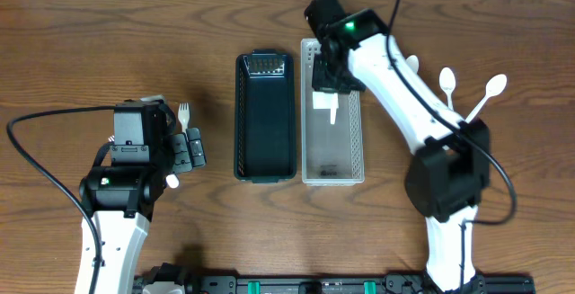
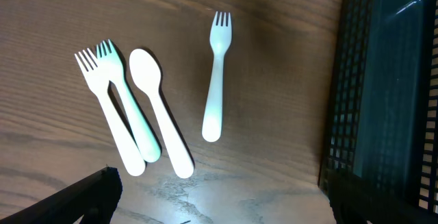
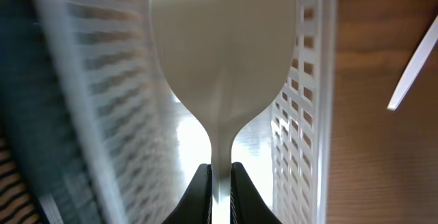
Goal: Pack container
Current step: 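Carry the spoon with right gripper into the white basket and release, then move right gripper back and grasp another white spoon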
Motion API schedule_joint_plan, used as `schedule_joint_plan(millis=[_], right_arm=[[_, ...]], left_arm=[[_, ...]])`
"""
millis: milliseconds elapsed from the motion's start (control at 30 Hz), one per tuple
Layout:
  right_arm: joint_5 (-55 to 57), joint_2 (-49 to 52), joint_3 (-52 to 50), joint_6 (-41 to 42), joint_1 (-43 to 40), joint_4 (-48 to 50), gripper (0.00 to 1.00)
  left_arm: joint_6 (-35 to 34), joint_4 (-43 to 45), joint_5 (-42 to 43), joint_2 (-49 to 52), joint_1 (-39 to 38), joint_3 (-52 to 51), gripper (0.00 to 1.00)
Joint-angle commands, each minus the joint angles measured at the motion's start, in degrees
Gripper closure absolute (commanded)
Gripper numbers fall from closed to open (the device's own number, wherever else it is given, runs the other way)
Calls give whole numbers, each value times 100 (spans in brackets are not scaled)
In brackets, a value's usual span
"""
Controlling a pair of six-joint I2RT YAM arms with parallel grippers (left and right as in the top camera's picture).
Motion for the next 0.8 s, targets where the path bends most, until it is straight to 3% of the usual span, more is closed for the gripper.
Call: schedule_joint_plan(millis=[0,233,267,367,467,533,700,767], right_arm=[[98,413,-46,269,-31,-70,99],[-127,717,-46,2,-20,-55,97],[-142,713,-46,2,-20,-37,92],[-186,708,17,-157,-33,-33,67],[-245,667,133,-452,-55,-42,63],[-245,549,260,-610,-85,-63,50],[-31,26,721,-772,-260,-151,42],[127,-275,929,-800,-426,-133,20]], left_arm=[[-7,-17,-46,9,9,120,2],[-9,-15,-46,9,9,120,2],[-9,-15,-46,9,9,120,2],[-9,-13,-46,9,9,120,2],[-9,-13,-46,9,9,120,2],[-9,-13,-46,9,9,120,2],[-9,-13,-46,9,9,120,2],[-9,-13,-46,9,9,120,2]])
